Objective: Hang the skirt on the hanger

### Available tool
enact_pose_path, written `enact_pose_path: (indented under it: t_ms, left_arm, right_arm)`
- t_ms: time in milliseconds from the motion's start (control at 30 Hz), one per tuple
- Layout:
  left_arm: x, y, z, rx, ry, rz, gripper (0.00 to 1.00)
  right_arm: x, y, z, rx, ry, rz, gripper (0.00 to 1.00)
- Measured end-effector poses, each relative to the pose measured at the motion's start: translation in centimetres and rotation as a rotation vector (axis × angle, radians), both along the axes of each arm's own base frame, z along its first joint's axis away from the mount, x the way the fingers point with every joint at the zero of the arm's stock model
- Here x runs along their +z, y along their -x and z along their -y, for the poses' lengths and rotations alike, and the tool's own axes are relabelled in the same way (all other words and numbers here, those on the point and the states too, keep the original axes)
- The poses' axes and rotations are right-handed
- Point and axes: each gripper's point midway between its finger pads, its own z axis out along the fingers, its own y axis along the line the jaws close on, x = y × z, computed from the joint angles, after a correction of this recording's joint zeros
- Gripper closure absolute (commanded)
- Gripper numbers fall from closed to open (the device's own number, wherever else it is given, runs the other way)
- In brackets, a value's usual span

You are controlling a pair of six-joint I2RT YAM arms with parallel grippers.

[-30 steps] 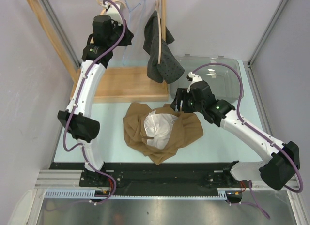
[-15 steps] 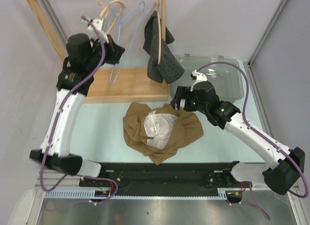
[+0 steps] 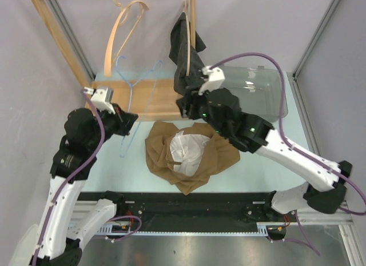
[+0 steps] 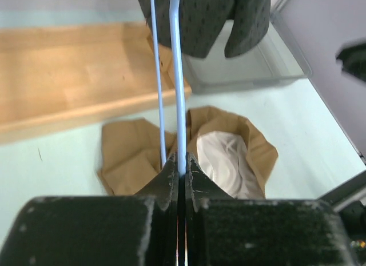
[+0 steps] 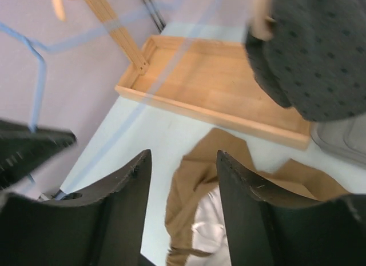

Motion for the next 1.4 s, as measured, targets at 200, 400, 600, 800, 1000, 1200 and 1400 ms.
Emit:
enact_pose_path:
  t_ms: [200, 400, 600, 800, 1000, 1200, 1400]
  left_arm:
    - [-3.0, 3.6, -0.9, 0.04, 0.05, -0.06, 1.0]
    - [-3.4, 4.9, -1.9, 0.092, 0.072, -0.077, 1.0]
    - [-4.5, 4.7, -3.0, 0.167, 0.051, -0.113, 1.0]
    - [-5.5, 4.8, -3.0, 0.176, 0.031, -0.149, 1.0]
    - [-6.0, 4.8, -3.4, 0.208, 0.033, -0.169, 1.0]
    - [-6.5, 5.1, -2.9, 0.184, 0.019, -0.191, 1.0]
    - [-6.6, 5.3, -2.2, 0.149, 0.015, -0.2, 1.0]
  right_arm:
    - [1.5, 0.6, -8.6, -0.002, 0.028, 0.063, 0.27]
    - [-1.3, 2.2, -15.5, 0.03, 0.116, 0.085, 0.21]
    - [-1.0, 2.6, -17.6, 0.01, 0.131, 0.12, 0.18]
    - [1.5, 3.3, -18.2, 0.012, 0.071, 0.146, 0.19]
    - [2.2, 2.6, -19.7, -0.018, 0.05, 0.149, 0.27]
    - [0.1, 0.2, -20.1, -0.091, 0.061, 0.105, 0.28]
    - [-3.3, -0.8, -20.8, -0.066, 0.113, 0.052, 0.29]
